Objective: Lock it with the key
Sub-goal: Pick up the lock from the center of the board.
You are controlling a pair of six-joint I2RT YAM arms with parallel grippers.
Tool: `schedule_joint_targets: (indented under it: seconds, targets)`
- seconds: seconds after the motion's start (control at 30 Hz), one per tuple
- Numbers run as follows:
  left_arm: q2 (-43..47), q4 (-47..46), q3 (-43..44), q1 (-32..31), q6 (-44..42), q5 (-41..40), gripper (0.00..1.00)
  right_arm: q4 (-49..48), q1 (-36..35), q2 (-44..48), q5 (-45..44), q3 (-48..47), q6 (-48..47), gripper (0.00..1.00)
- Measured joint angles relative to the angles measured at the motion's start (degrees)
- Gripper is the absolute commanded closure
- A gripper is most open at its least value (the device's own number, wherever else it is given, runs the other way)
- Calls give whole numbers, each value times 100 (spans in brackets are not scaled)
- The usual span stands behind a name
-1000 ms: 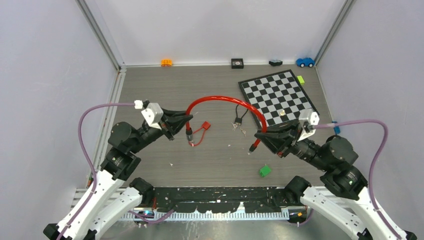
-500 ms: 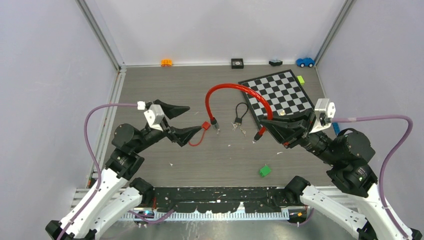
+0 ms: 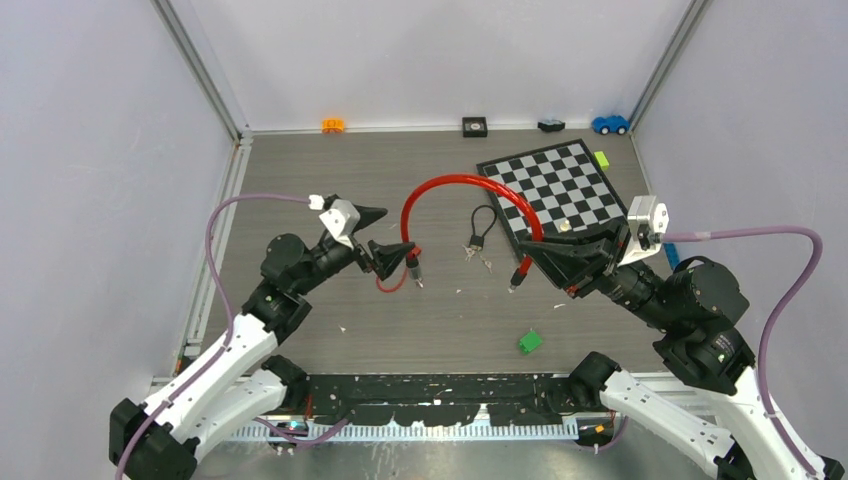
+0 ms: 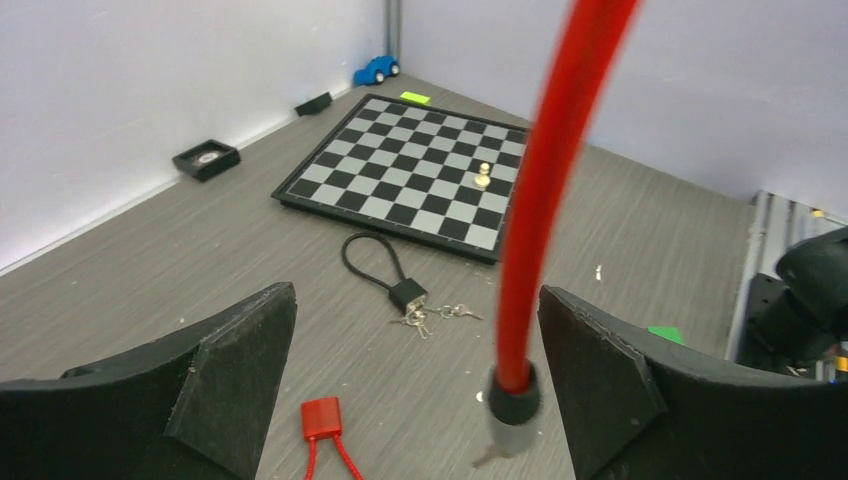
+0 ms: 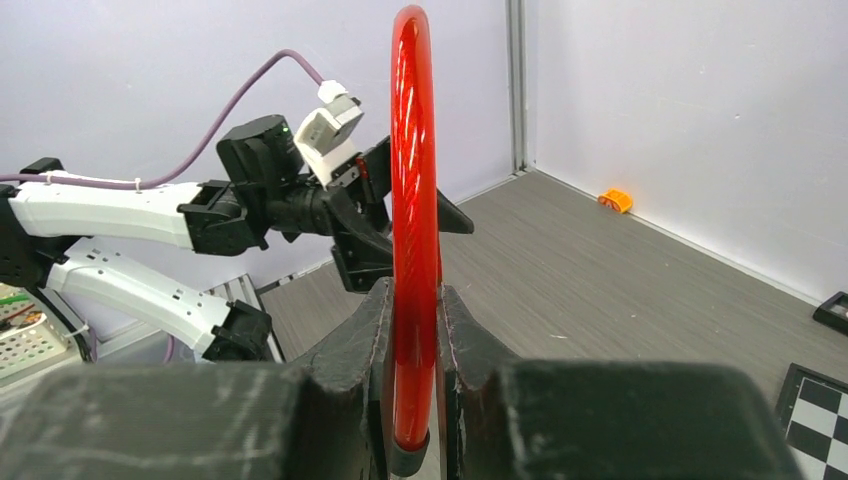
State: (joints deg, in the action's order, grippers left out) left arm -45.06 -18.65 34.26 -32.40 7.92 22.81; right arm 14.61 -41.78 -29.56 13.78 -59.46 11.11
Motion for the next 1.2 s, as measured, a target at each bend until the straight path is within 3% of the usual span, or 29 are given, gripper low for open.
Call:
schedule_joint_targets:
  seconds: [0.13, 0.37, 0.5, 0.57, 0.7, 0.9, 1.13, 1.2]
  targets:
    - [-229, -262, -39, -15, -37, -192, 23, 2, 0, 0, 42, 0, 61, 99]
    - [-658, -820, -39, -249, 66, -205, 27, -4, 0, 2, 46, 0, 173, 99]
    - [-739, -951, -87, -413, 74, -240, 39, -7, 0, 4, 44, 0, 234, 99]
    - [-754, -1003, -118, -452, 74, -264, 39, -9, 0, 4, 44, 0, 258, 99]
    - [-824, -1082, -125, -472, 72, -297, 29, -9, 0, 7, 46, 0, 282, 99]
    - [-951, -1150, -131, -509, 83, -350, 29, -13, 0, 44, 46, 0, 343, 99]
    - [-1130, -1167, -184, -564, 101, -376, 46, -79, 0, 125, 46, 0, 374, 99]
    - [-1161, -1165, -195, -577, 111, -374, 55, -85, 0, 125, 46, 2, 378, 99]
